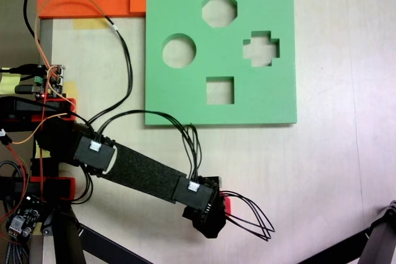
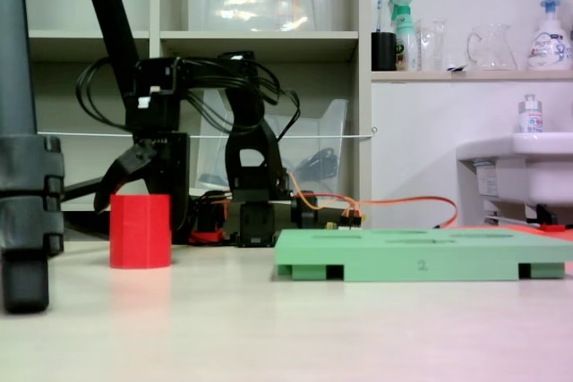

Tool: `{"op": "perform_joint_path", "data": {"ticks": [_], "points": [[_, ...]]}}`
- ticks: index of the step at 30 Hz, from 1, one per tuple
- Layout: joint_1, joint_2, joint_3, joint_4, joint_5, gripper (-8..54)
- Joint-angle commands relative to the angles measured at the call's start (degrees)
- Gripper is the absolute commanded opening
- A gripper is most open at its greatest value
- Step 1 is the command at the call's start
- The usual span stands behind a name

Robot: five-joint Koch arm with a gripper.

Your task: Put the octagonal pillar block into the corresponding hole

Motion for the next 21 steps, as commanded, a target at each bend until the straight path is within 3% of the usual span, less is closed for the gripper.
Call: {"op": "perform_joint_path", "data": {"ticks": [1, 11, 21], "points": [[0.5, -1.2, 1.2, 2.5, 0.5, 31.1], [-0.4, 2.0, -0.3, 8.2, -0.6, 24.2], [-3.5, 11.0, -0.9, 12.2, 1.1, 21.4]]}}
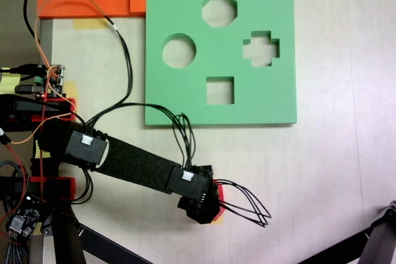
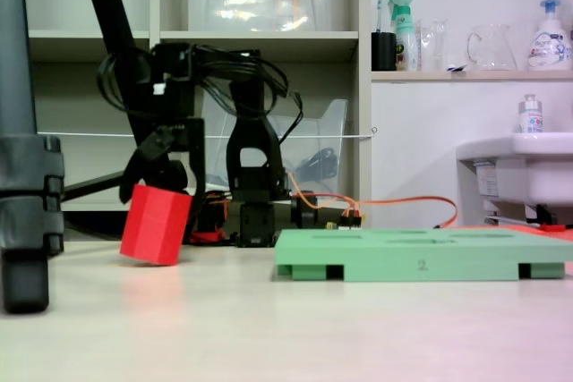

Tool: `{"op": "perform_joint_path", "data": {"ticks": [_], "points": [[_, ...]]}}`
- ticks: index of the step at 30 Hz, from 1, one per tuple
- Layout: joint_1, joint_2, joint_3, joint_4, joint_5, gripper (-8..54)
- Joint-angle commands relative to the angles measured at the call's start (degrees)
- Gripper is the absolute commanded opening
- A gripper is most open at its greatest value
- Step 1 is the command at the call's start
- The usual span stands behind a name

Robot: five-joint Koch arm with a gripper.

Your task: Put the octagonal pillar block into the corresponding hole

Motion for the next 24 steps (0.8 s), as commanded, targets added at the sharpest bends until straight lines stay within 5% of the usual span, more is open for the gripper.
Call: {"op": "perform_joint_path", "data": {"ticks": [1, 13, 24], "points": [[-0.7, 3.4, -0.2, 4.6, 1.3, 21.4], [-16.7, 16.3, -4.2, 9.5, 13.4, 21.4], [-45.5, 15.1, -17.1, 9.0, 53.3, 21.4]]}}
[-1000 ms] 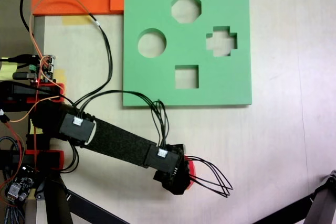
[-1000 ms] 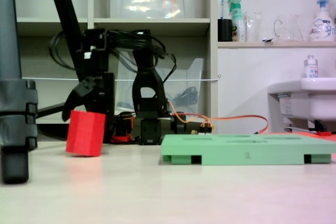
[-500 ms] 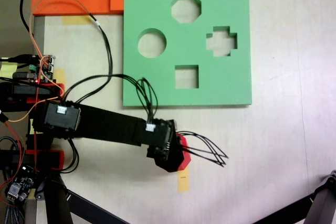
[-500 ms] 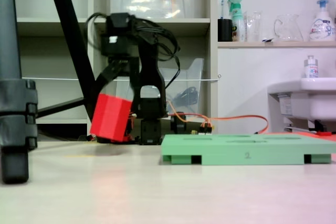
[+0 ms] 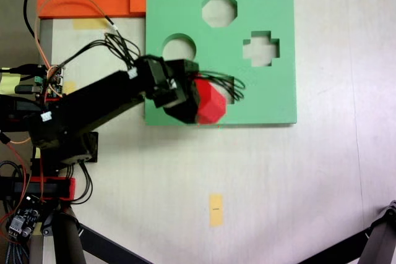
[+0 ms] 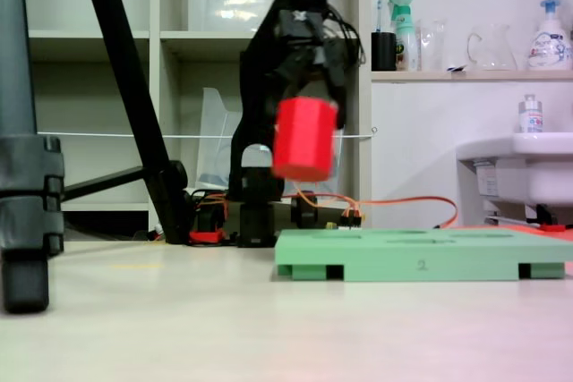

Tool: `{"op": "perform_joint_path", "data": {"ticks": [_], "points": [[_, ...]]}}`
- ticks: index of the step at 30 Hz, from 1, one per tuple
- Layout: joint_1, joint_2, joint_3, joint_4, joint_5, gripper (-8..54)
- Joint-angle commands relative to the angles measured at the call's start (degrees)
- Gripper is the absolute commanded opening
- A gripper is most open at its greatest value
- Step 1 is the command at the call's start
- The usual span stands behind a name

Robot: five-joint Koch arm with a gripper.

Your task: Put the octagonal pillar block into the corresponding hole

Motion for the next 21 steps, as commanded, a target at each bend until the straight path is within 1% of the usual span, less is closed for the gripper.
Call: {"op": "perform_joint_path", "data": {"ticks": [1, 4, 9, 13, 16, 21], "points": [[-4.5, -1.0, -6.2, 1.8, 6.3, 21.4], [-10.8, -5.4, -12.0, 1.5, 13.5, 21.4], [-17.8, -9.9, -13.6, -5.2, 17.3, 21.4], [-20.3, -15.7, -20.1, -6.8, 21.0, 21.4], [-21.4, -20.2, -25.3, -6.9, 27.4, 21.4], [-22.1, -26.2, -30.9, -8.0, 27.6, 21.4]]}}
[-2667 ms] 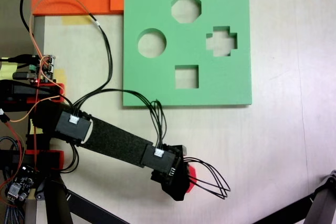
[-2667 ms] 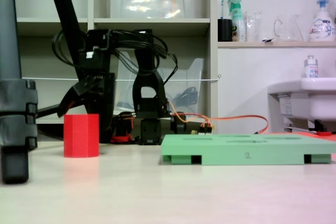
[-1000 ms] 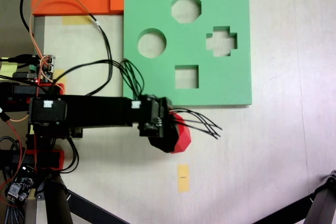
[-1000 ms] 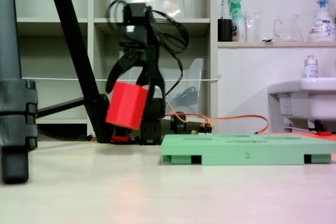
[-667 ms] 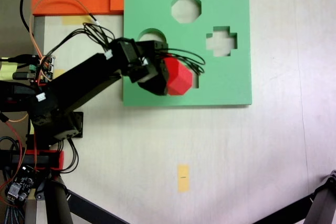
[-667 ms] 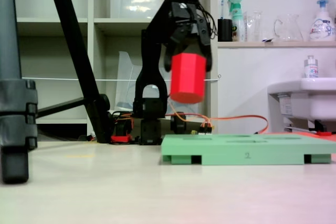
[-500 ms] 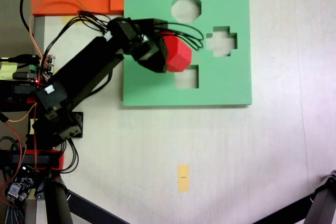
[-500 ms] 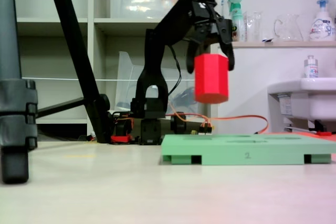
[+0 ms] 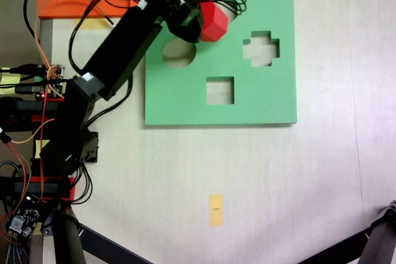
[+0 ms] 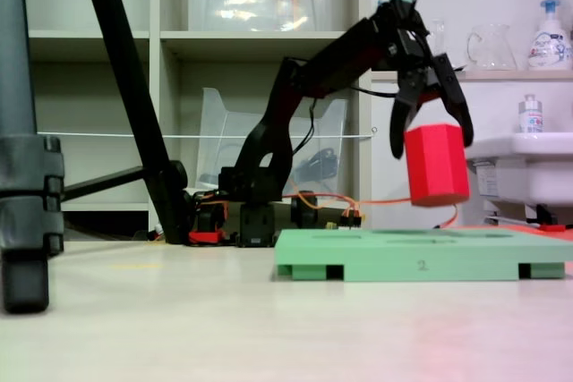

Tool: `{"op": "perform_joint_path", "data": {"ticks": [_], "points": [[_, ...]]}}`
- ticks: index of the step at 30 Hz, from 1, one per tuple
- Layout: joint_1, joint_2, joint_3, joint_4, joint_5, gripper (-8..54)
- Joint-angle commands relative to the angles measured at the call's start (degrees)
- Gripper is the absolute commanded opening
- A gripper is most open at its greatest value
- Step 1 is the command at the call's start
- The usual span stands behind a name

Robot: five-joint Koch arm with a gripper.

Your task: Put the octagonal pillar block into the corresponding hole

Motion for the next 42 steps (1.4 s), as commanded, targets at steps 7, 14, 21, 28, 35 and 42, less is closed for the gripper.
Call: {"op": "perform_joint_path", "data": {"ticks": [7, 14, 21, 28, 35, 42], "points": [[-2.1, -3.5, -5.9, -10.5, 0.9, 21.4], [-3.4, -6.0, -6.9, -12.9, 0.7, 21.4], [-4.1, -7.6, -7.3, -13.2, -1.1, 21.5], [-4.6, -9.8, -7.4, -13.4, -1.1, 21.5], [-4.1, -13.2, -7.6, -15.0, -1.1, 21.6], [-3.1, -15.2, -9.1, -17.0, -3.6, 32.0]]}}
